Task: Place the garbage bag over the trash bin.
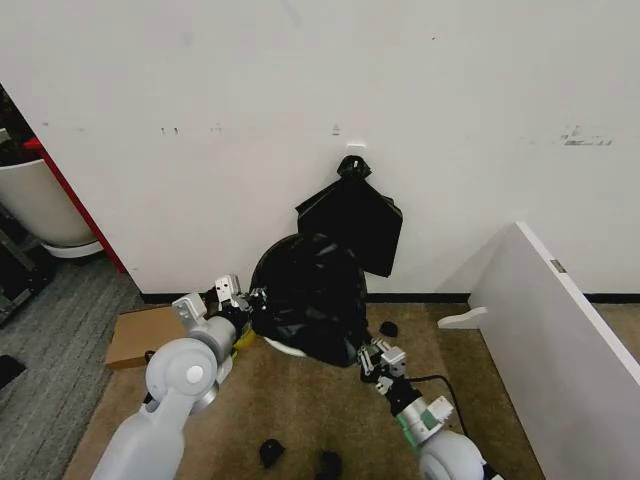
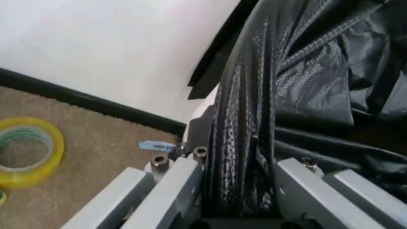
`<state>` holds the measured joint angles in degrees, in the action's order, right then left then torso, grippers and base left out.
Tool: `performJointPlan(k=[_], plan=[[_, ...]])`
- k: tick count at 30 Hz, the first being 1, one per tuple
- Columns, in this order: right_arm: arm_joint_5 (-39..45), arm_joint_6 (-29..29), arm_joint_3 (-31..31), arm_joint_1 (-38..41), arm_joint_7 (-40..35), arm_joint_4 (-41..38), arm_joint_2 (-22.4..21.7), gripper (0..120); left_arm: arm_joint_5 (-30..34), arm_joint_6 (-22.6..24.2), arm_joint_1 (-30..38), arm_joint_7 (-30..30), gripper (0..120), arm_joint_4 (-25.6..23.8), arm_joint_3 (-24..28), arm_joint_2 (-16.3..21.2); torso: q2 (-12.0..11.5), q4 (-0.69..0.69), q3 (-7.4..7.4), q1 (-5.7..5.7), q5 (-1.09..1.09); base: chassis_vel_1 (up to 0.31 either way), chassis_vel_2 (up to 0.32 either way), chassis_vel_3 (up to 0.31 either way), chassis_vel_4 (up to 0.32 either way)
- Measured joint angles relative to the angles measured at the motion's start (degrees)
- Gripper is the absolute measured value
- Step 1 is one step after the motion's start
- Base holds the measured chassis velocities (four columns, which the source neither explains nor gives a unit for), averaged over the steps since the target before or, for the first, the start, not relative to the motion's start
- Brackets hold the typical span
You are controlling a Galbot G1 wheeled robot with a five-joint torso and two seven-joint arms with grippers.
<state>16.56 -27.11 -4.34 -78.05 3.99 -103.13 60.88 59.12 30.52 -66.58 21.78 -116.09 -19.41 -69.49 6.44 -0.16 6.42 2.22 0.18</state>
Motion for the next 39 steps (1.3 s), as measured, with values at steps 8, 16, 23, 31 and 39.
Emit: performJointPlan(k=[8,16,23,31,39], plan=[[-15.84,-5.02,-2.71,-2.22,-0.73,0.37,-2.78,65,-0.64,-1.14,0.09,-0.37,0,0.79,-0.31,0.27,0.00,-0.01,0.00,0.00,0.02,0.000,0.000,0.000,0.000],[15.37,15.86,2.17,-3.24,-18.11,-12.12,-2.84,93,-1.84,-1.71,-0.78,-0.41,0,0.79,-0.76,0.44,0.00,0.00,0.00,0.00,0.00,0.000,0.000,0.000,0.000],[40.54,22.42,1.00,-0.73,-34.50,-20.97,-0.35,100,-2.52,-2.43,-1.05,-0.42,0,1.43,-0.63,0.44,0.00,0.01,0.00,0.00,0.00,0.000,0.000,0.000,0.000],[39.84,19.78,1.09,-3.19,-37.69,-25.16,0.38,100,-3.57,-3.42,-1.36,-0.27,0,1.96,-0.09,0.31,0.00,0.00,0.00,0.00,0.01,0.000,0.000,0.000,0.000],[31.21,14.48,2.36,-5.63,-32.16,-28.58,0.81,100,-3.70,-3.74,-1.44,-0.08,0,2.09,-0.06,0.57,0.00,0.00,0.00,0.00,0.00,0.000,0.000,0.000,0.000]])
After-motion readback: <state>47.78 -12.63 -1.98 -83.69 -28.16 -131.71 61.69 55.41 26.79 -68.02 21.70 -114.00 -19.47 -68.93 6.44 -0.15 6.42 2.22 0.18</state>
